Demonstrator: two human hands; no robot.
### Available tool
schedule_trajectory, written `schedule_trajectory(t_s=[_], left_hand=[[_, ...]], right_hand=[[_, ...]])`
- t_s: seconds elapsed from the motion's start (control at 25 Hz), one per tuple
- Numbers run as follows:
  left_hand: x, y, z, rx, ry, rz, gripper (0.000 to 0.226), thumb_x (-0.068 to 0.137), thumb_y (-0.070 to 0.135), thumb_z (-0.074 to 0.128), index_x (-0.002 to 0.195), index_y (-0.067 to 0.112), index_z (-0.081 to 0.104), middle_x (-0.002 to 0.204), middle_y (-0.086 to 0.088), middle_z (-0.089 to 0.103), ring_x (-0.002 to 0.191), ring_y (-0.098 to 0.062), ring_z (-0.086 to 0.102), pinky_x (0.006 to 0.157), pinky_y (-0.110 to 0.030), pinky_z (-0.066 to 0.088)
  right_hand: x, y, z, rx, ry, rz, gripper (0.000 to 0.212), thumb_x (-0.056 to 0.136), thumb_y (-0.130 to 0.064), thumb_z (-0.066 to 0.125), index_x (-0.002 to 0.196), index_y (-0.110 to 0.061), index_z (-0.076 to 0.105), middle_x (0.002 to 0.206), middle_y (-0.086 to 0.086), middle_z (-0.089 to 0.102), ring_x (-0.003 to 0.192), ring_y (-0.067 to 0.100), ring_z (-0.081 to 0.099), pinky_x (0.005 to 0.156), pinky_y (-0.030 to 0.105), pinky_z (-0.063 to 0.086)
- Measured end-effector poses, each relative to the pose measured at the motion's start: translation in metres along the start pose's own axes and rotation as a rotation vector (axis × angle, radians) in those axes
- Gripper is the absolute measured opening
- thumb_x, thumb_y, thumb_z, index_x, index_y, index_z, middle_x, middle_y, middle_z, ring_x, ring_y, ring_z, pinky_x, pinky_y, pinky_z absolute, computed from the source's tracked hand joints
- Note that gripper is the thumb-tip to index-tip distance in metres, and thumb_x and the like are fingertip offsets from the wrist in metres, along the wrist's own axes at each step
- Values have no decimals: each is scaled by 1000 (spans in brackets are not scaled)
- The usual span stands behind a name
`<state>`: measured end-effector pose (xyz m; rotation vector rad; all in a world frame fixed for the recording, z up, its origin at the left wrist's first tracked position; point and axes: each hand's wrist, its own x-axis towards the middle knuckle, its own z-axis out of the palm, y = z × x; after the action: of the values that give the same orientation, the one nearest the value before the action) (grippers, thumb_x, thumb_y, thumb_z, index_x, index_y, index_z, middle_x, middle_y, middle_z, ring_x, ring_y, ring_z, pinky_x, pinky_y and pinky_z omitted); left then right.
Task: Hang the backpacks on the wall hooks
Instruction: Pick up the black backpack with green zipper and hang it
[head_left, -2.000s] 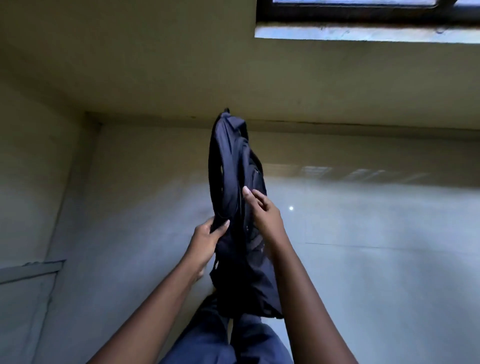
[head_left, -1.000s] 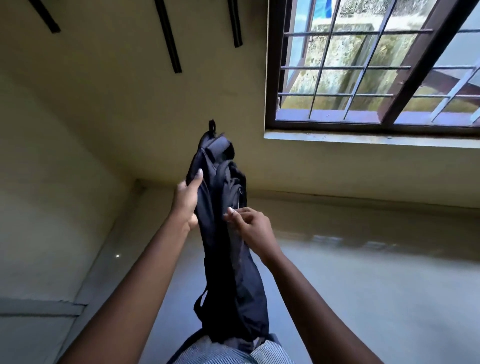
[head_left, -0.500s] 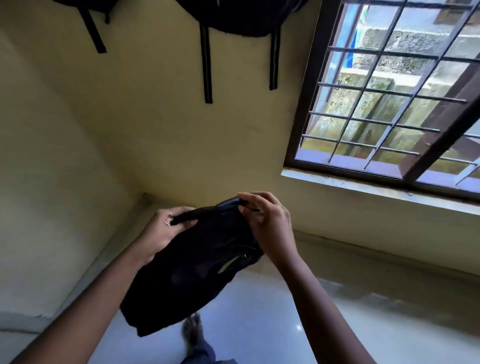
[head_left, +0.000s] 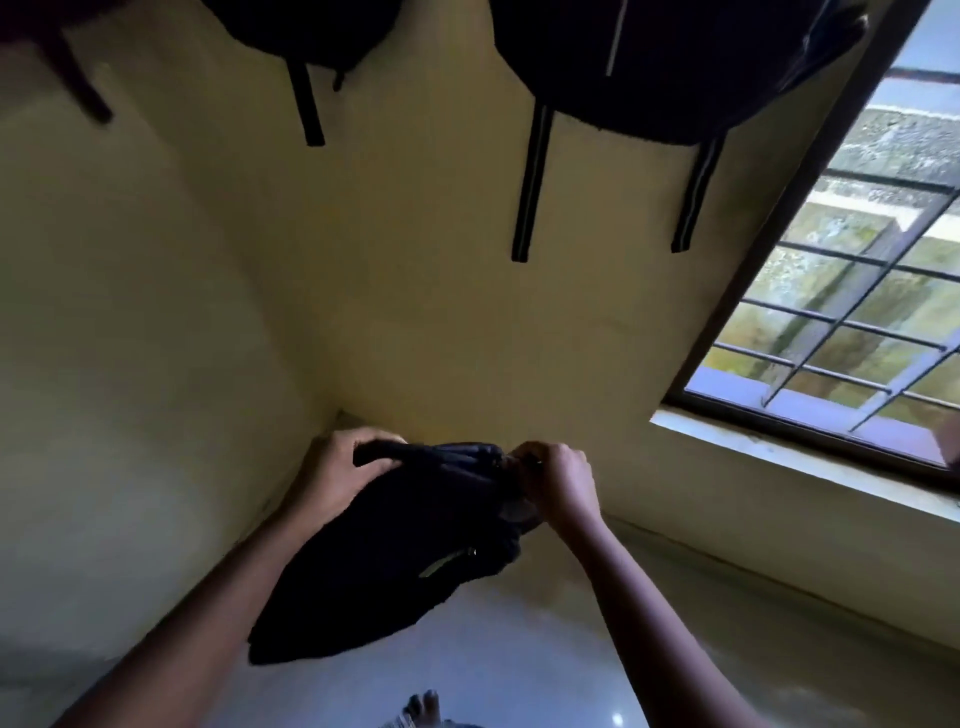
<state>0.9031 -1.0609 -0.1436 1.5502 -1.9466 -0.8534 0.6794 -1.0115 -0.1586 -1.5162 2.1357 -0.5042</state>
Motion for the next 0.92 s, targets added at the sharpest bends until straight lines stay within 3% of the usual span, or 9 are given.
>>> schedule_trajectory(t_s=[0.08,0.2,0.28,0.4,0.56,0.72,0.84,0.92], left_hand=[[4,-12,-4,243,4,118,28,82,19,67,108,10,67,109,-1,67,103,-17,63,79,-12,39],[7,-19,-7,228,-4,217,37,84,18,65,120,12,62,120,1,63,109,-14,59,85,-9,36],[16,-18,-7,112,-44,219,32,82,11,67,113,8,66,114,-2,67,103,-9,61,79,-1,36],[47,-8,-11,-141,-20,89,18,77,7,71,95,2,72,84,-1,69,74,12,61,62,1,39],[95,18,-10,-335,-5,0,9,69,11,79,75,8,73,68,5,67,61,2,59,58,-9,43],[127,34,-17,-321,69,-16,8,69,16,79,68,21,73,64,13,68,61,0,61,64,-17,45],[138,29,-28,-289,145,-71,15,66,30,80,56,35,71,59,16,70,69,-8,68,69,-28,51],[140,27,-37,-250,220,-99,14,67,32,79,56,35,70,61,15,70,75,-14,70,69,-23,53]], right_hand=[[14,-23,24,-90,-22,-98,25,83,-29,52,87,-9,68,88,13,72,85,34,67,64,32,46],[27,-65,47,-108,-45,-327,33,85,-36,48,85,-11,69,93,14,72,86,37,65,69,36,49],[34,-85,43,-103,-66,-442,32,86,-35,50,88,-11,71,94,12,72,87,35,65,73,39,52],[56,-98,13,-28,-44,-559,24,83,-31,55,88,-15,73,93,5,72,86,26,67,75,33,51],[93,-100,-31,46,-24,-716,15,83,-24,64,86,-16,75,91,2,72,81,13,65,76,26,49],[134,-109,-47,177,-39,-730,12,80,-20,71,88,-12,76,89,2,70,75,4,59,66,3,40],[147,-118,-41,297,-24,-598,22,77,-26,74,99,-21,73,94,-12,64,69,1,60,63,2,42],[152,-119,-35,380,-41,-458,32,75,-32,75,105,-24,70,92,-18,62,67,-3,60,60,3,43]])
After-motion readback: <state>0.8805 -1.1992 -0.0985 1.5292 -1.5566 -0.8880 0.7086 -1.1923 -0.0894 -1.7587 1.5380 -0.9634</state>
